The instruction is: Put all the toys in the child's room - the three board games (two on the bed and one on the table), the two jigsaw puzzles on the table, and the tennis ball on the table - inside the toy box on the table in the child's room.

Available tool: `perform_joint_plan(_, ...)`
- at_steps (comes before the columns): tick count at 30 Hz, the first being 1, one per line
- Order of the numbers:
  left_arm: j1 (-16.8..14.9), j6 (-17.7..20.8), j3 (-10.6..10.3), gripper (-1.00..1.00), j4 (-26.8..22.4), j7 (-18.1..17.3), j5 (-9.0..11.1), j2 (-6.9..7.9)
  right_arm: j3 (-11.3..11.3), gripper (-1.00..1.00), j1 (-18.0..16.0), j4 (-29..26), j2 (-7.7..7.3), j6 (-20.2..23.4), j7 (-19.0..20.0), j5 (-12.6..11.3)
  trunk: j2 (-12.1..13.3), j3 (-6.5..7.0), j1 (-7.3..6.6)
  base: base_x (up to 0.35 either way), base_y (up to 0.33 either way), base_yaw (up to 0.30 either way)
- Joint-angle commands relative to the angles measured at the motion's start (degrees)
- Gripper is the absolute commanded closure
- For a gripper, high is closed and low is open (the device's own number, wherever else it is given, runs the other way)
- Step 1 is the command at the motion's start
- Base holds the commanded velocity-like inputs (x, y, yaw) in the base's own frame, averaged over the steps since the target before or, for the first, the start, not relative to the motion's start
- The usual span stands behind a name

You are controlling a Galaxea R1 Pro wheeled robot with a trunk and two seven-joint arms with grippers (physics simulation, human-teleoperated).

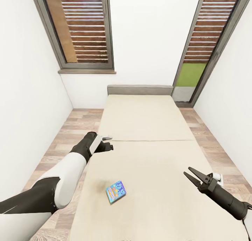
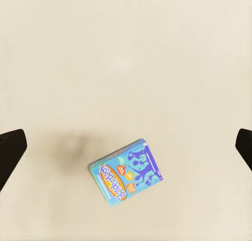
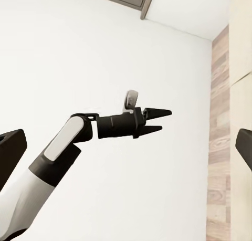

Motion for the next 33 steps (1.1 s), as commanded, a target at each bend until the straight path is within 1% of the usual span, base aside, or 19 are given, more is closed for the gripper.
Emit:
perform_joint_plan(1, -0.04, 0.21, 0.26, -1.0, -0.17, 0.39, 0.41, -0.06, -0.04, -1.0, -0.04, 0.0, 0.0, 0.24, 0.16, 0.02, -0.11, -0.2, 0.03, 0.0, 0.0, 0.0)
perform_joint_plan(4, -0.04, -0.02, 0.23, -1.0, -0.26, 0.35, 0.43, -0.06, -0.04, -1.0, -0.04, 0.0, -0.02, 0.24, 0.16, 0.03, -0.11, -0.48, 0.03, 0.0, 0.0, 0.0)
perform_joint_plan(13, -0.04, -3.29, 0.29, -1.0, -0.08, 0.25, 0.61, -0.06, -0.2, -1.0, -0.04, 0.0, -0.04, 0.24, 0.17, 0.09, -0.11, -1.32, 0.03, 0.0, 0.0, 0.0)
perform_joint_plan(18, -0.04, -5.79, 0.25, -1.0, 0.24, 0.15, 0.7, -0.06, -1.56, -1.0, -0.04, 0.01, -0.04, 0.24, 0.16, 0.03, -0.11, -1.79, 0.03, 0.0, 0.0, 0.0)
perform_joint_plan(25, -0.04, -6.47, 0.16, -1.0, 0.34, 0.03, 0.72, -0.06, -2.14, -1.0, -0.04, 0.08, -0.03, 0.24, 0.2, 0.02, -0.11, -2.44, 0.03, 0.0, 0.0, 0.0)
perform_joint_plan(27, -0.04, -6.5, 0.16, -1.0, 0.35, -0.8, 0.75, -0.06, -2.16, -1.0, -0.04, 0.08, -0.02, 0.24, 0.22, 0.01, -0.11, -2.63, 0.03, 0.0, 0.0, 0.0)
perform_joint_plan(29, -0.04, -6.48, 0.14, -1.0, 0.39, -3.68, 0.79, -0.06, -2.2, -1.0, -0.04, 0.08, -0.03, 0.24, 0.24, 0.01, -0.11, -2.82, 0.03, 0.0, 0.0, 0.0)
perform_joint_plan(32, -0.04, -6.47, 0.11, -1.0, 0.64, -6.54, 0.77, -0.06, -2.22, -1.0, -0.04, 0.08, -0.03, 0.24, 0.24, 0.01, -0.11, -3.1, 0.03, 0.0, 0.0, 0.0)
perform_joint_plan(33, -0.04, -6.44, 0.08, -1.0, 0.84, -8.44, 0.75, -0.06, -2.23, -1.0, -0.04, 0.08, -0.04, 0.25, 0.24, 0.01, -0.11, -3.19, 0.03, 0.0, 0.0, 0.0)
